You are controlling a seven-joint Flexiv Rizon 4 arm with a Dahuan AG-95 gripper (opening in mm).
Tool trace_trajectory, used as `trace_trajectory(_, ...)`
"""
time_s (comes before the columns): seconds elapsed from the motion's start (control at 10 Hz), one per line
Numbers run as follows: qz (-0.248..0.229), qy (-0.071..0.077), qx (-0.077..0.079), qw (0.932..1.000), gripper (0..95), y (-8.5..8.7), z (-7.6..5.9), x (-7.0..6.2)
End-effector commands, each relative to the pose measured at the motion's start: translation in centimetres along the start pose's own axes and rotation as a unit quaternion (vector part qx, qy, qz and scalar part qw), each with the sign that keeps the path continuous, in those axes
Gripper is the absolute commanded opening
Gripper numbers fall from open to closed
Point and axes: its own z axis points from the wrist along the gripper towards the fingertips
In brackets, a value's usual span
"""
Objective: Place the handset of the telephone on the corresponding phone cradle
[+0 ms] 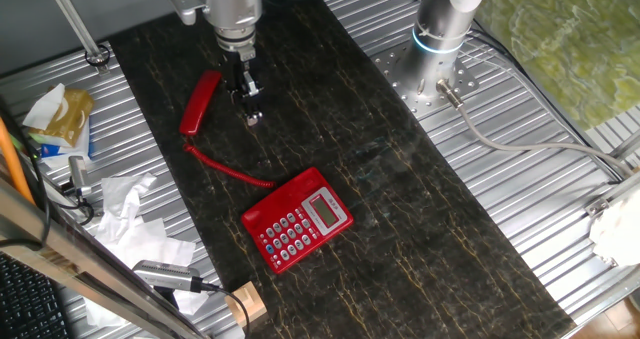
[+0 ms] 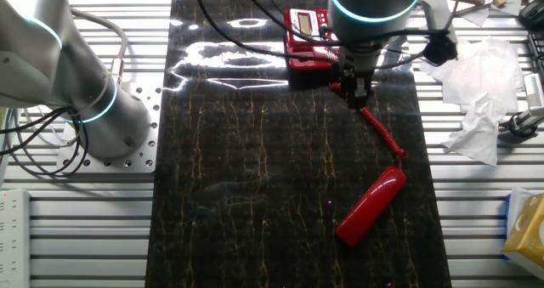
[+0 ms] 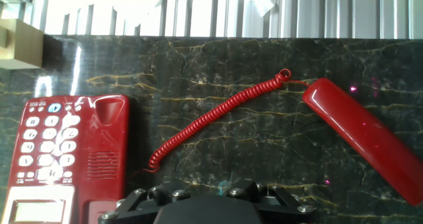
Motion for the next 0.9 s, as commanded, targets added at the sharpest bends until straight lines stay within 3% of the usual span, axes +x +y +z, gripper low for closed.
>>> trace_trajectory(0.1, -0.006, 0.002, -0.001, 1.0, 57.0, 0.07, -0.12, 0.0)
trace_trajectory(0.9, -0.017, 0.01, -0.005, 0.9998, 57.0, 0.31, -0.29, -0.45)
